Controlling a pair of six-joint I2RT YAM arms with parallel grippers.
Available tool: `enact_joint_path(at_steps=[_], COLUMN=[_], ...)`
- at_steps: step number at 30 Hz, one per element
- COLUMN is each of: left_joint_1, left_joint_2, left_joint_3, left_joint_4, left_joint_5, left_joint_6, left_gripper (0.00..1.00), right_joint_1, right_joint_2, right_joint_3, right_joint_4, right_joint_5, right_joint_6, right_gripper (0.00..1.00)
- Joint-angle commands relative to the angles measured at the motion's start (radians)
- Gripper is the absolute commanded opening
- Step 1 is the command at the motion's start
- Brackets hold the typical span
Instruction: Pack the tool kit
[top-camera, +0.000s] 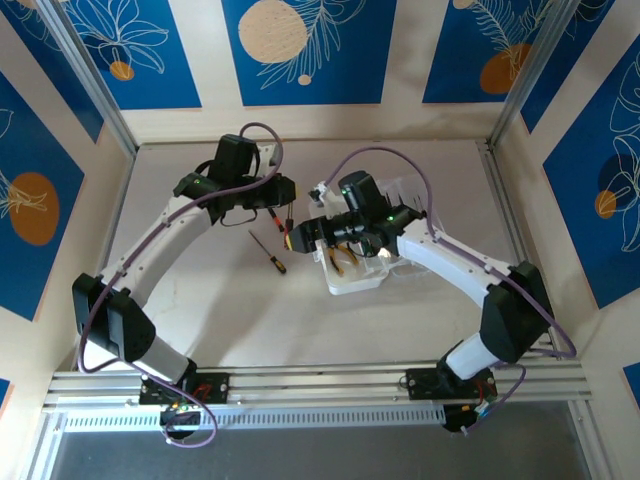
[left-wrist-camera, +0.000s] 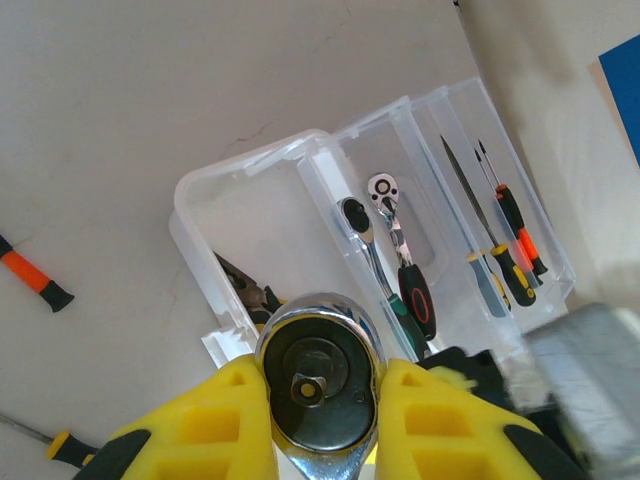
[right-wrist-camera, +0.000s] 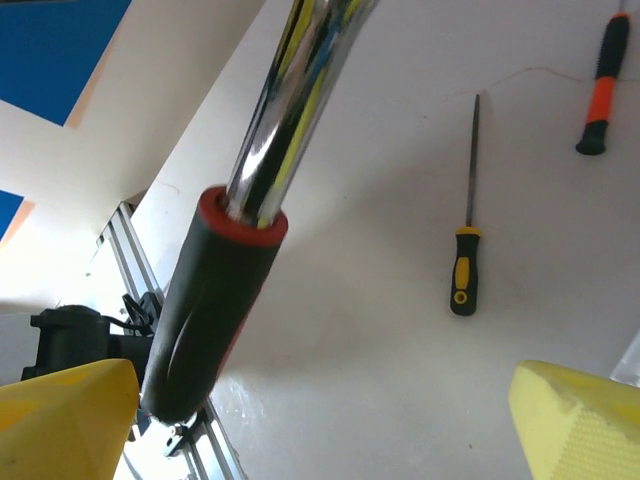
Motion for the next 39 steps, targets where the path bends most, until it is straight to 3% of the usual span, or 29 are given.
enact_joint_path(at_steps=[1,6,12,18,19,21,24,27,32,39], left_joint_1=[-0.016,-0.025,-0.028,-0.029,-0.029,-0.027,-0.019,-0.003,0.060,0.158], left_joint_2=[-0.012,-0.011,-0.018,-0.038,-0.042,-0.046,-0.056,-0.067,-0.072,-0.087], left_joint_3=[0.029,0.016,0.006,-0.004,-0.009,-0.011,-0.002,0.004,-0.022,-0.147], left_joint_4=[0.047,0.062,0.071,0.083,0.086,0.075,0.035,-0.011,-0.091,-0.155], left_joint_5=[0.022,0.028,0.032,0.021,0.010,-0.013,-0.079,-0.166,-0.260,-0.351], left_joint_6=[-0.012,-0.020,-0.022,-0.019,-0.017,-0.005,0.024,0.064,0.094,0.107], left_gripper=[0.00,0.00,0.00,0.00,0.01,0.18,0.61,0.97,1.00,1.00], right_joint_1=[0.020,0.037,0.039,0.027,0.022,0.012,-0.018,-0.054,-0.115,-0.244], right_joint_2=[0.024,0.054,0.048,0.030,0.023,0.008,-0.031,-0.077,-0.141,-0.183], right_joint_3=[0.050,0.066,0.049,0.038,0.035,0.030,0.028,0.031,0.033,0.031], right_joint_4=[0.081,0.139,0.186,0.175,0.170,0.139,0.058,-0.065,-0.305,-0.480], right_joint_5=[-0.016,-0.001,0.041,0.043,0.043,0.048,0.063,0.090,0.212,0.313], right_joint_6=[0.035,0.067,0.097,0.103,0.100,0.084,0.049,-0.006,-0.112,-0.208], right_gripper=[0.92,0.76,0.30,0.01,0.00,0.00,0.00,0.00,0.00,0.00])
